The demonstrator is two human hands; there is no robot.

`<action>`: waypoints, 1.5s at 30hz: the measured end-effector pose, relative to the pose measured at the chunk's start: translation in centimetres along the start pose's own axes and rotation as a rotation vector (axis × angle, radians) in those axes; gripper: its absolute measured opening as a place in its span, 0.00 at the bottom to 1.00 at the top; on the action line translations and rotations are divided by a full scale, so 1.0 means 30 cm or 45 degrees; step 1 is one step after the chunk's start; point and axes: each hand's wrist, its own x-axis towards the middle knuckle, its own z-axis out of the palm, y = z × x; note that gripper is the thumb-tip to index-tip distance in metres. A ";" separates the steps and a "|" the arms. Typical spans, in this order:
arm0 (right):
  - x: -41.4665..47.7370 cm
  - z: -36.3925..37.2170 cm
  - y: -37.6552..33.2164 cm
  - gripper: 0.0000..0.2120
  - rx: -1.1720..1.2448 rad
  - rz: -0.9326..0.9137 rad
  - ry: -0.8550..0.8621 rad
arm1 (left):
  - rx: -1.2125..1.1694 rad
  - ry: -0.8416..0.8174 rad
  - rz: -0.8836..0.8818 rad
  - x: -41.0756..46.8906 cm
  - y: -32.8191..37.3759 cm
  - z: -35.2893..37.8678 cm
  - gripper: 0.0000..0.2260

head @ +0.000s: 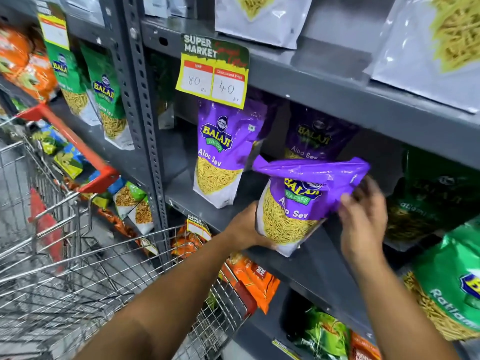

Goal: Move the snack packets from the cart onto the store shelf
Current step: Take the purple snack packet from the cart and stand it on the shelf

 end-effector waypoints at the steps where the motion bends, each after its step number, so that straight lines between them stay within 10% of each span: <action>1: 0.033 0.015 -0.049 0.26 0.021 -0.031 -0.011 | 0.020 -0.002 -0.003 0.000 0.000 -0.002 0.48; 5: 0.115 0.064 -0.152 0.06 -0.247 -0.081 -0.151 | 0.049 -0.019 -0.008 0.002 0.001 -0.008 0.49; 13: 0.107 0.076 -0.182 0.06 -0.540 -0.413 0.420 | 0.089 -0.002 -0.032 -0.007 0.007 0.007 0.47; 20: 0.101 0.322 -0.339 0.22 -2.094 -0.513 -0.605 | 0.177 0.030 -0.006 -0.011 0.014 0.007 0.46; 39: 0.194 0.105 -0.315 0.30 -1.858 -0.007 -0.341 | 0.221 0.080 -0.011 0.003 0.015 0.017 0.45; 45: 0.124 0.074 -0.220 0.26 -1.413 -0.553 0.067 | 0.213 0.112 0.006 -0.015 0.030 0.021 0.45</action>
